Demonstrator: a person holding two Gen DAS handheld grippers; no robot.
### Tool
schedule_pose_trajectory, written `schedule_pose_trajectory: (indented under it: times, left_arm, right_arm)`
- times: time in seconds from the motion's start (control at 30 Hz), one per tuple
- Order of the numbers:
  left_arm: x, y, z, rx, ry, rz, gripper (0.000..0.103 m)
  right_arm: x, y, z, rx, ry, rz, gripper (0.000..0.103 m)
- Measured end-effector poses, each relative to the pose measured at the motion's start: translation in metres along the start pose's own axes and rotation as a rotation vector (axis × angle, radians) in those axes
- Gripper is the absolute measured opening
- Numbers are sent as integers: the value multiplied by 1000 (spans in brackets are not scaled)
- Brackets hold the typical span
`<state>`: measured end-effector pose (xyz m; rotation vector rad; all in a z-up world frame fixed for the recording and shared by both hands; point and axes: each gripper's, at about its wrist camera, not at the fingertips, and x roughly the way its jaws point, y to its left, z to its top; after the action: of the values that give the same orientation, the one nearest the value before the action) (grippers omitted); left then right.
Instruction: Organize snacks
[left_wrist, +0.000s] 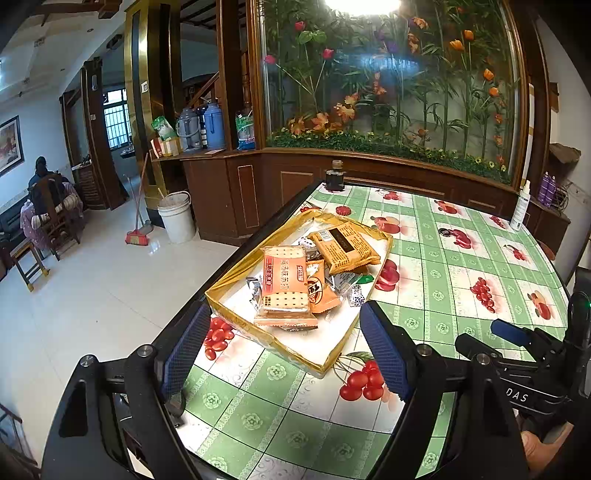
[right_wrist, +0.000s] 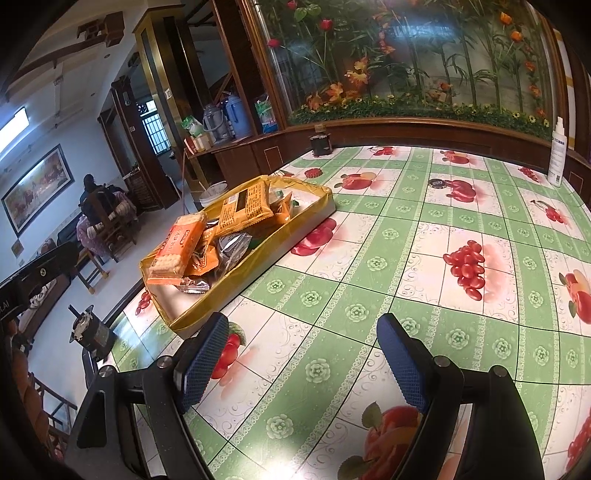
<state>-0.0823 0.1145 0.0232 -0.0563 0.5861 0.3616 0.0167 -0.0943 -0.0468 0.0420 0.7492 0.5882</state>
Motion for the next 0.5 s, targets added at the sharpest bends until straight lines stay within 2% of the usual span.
schedule_pose_trajectory:
  times: [0.27,0.5]
  left_arm:
    - [2,3,-1,0,11,-2,84]
    - [5,7,-7,5,37,6,84]
  right_arm:
    - [6,9,0,-32,24,7,84]
    - [23,51,9,-228,92,124,84]
